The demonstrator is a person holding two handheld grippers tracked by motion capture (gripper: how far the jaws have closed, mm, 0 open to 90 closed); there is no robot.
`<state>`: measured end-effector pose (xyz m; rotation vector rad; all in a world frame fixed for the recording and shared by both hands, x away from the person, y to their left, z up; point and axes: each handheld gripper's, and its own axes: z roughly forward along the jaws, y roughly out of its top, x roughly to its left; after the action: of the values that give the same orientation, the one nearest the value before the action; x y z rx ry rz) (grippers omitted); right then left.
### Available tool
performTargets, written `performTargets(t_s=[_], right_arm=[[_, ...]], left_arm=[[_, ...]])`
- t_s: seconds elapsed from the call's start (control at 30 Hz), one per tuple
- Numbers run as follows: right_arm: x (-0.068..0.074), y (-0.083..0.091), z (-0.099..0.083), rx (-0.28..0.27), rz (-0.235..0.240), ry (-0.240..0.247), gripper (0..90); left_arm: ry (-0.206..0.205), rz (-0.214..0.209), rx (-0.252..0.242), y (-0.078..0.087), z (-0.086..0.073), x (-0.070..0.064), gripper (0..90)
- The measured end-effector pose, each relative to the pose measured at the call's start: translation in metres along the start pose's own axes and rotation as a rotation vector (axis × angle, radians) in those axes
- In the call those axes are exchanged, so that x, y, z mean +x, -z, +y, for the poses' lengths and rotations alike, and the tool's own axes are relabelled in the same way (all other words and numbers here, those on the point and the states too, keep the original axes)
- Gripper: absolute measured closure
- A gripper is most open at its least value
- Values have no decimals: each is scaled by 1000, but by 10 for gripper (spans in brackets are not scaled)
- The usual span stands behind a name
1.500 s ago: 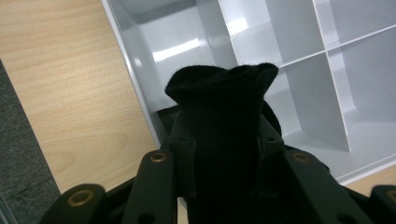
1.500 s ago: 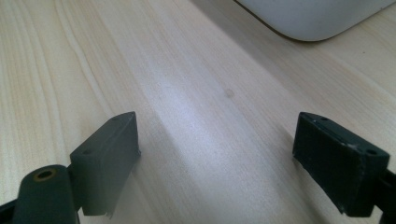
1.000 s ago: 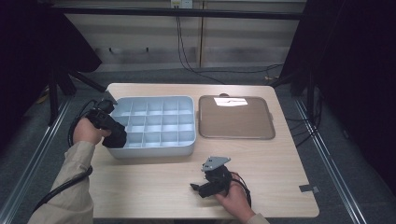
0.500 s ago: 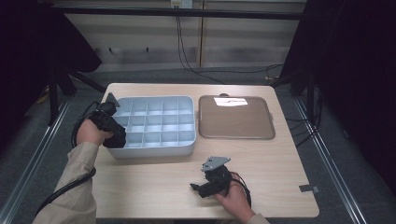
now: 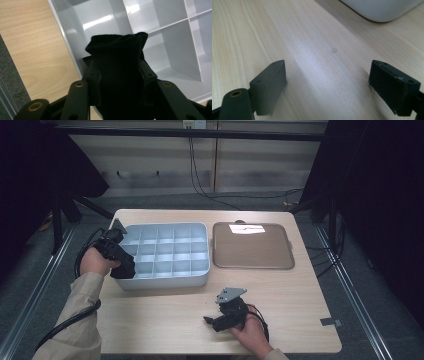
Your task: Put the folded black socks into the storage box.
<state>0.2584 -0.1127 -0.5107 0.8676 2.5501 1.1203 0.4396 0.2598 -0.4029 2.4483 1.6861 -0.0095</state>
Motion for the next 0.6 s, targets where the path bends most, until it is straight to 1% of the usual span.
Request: performTargets(t_s=[0.23, 0.4, 0.47, 0.57, 0.6], right_arm=[[0, 0, 0, -1, 0, 2, 142], [0, 0, 0, -1, 0, 1, 141], [0, 0, 0, -1, 0, 2, 142], [0, 0, 0, -1, 1, 1, 142], [0, -1, 0, -1, 2, 2, 141]], left_arm=[[10, 8, -14, 8, 1, 0, 551], [14, 8, -27, 16, 1, 2, 526], [16, 3, -29, 18, 1, 2, 526], [20, 8, -35, 23, 1, 3, 519], [30, -1, -40, 25, 1, 3, 519]])
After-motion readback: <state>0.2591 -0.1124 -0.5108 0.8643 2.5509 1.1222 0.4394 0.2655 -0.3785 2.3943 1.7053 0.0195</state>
